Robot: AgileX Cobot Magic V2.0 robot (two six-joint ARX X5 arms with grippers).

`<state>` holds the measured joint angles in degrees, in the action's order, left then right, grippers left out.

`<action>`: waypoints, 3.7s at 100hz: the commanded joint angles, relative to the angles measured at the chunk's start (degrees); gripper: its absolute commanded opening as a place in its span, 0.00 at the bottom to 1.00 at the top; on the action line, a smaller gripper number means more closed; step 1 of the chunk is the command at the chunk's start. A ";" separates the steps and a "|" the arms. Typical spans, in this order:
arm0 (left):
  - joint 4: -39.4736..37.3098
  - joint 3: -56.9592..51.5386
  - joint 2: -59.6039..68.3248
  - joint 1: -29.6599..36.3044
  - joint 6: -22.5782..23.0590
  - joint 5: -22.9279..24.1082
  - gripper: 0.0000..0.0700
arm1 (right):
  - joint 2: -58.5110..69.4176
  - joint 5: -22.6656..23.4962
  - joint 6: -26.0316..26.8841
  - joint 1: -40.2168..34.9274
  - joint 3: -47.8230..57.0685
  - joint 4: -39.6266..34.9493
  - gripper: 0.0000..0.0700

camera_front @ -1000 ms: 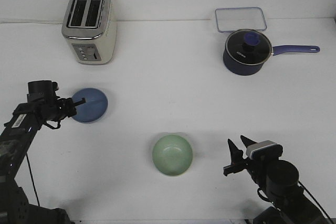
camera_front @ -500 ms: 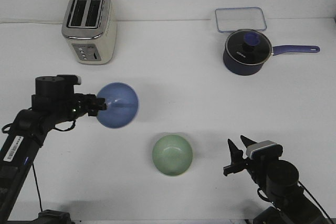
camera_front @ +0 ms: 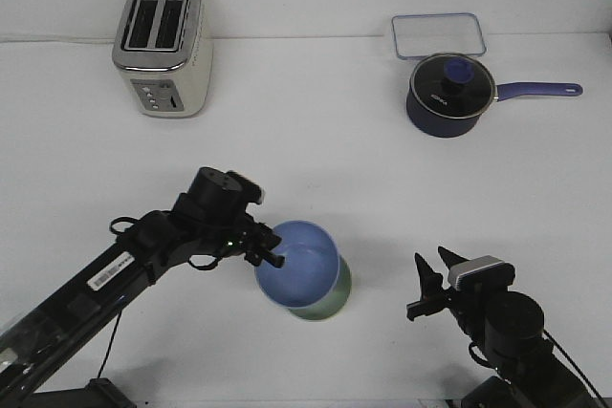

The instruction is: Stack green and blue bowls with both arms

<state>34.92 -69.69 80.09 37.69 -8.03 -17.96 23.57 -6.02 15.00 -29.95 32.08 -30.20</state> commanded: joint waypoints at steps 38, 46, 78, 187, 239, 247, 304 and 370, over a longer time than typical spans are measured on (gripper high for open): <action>-2.05 -0.81 8.11 5.79 1.64 1.68 0.03 | 0.11 -0.04 -0.50 -0.39 -0.07 0.37 0.42; -2.12 -0.81 8.37 5.79 1.79 1.66 0.22 | 0.11 -0.04 -0.52 -0.39 -0.07 0.37 0.42; -6.71 -1.99 5.07 2.75 2.89 5.66 0.63 | 0.11 -0.09 -0.83 -0.39 -0.07 0.39 0.42; -30.71 43.74 -68.11 -20.59 11.82 28.92 0.02 | -16.09 -13.42 -4.55 -0.39 -6.71 12.13 0.00; -31.12 43.69 -72.00 -20.59 11.43 28.89 0.02 | -16.09 -13.51 -4.57 -0.42 -6.71 12.20 0.00; -31.12 43.69 -72.00 -20.59 11.43 28.89 0.02 | -16.09 -13.51 -4.57 -0.42 -6.71 12.20 0.00; -42.47 63.91 -79.23 -35.21 10.95 16.48 0.02 | -16.09 -13.51 -4.57 -0.42 -6.69 12.17 0.00; -45.38 68.89 -79.87 -35.47 9.94 13.49 0.02 | -16.09 -13.51 -4.57 -0.42 -6.69 12.20 0.00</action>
<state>-9.87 -1.89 0.27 2.15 2.15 -4.45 7.44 -19.40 10.74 -29.98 25.02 -18.55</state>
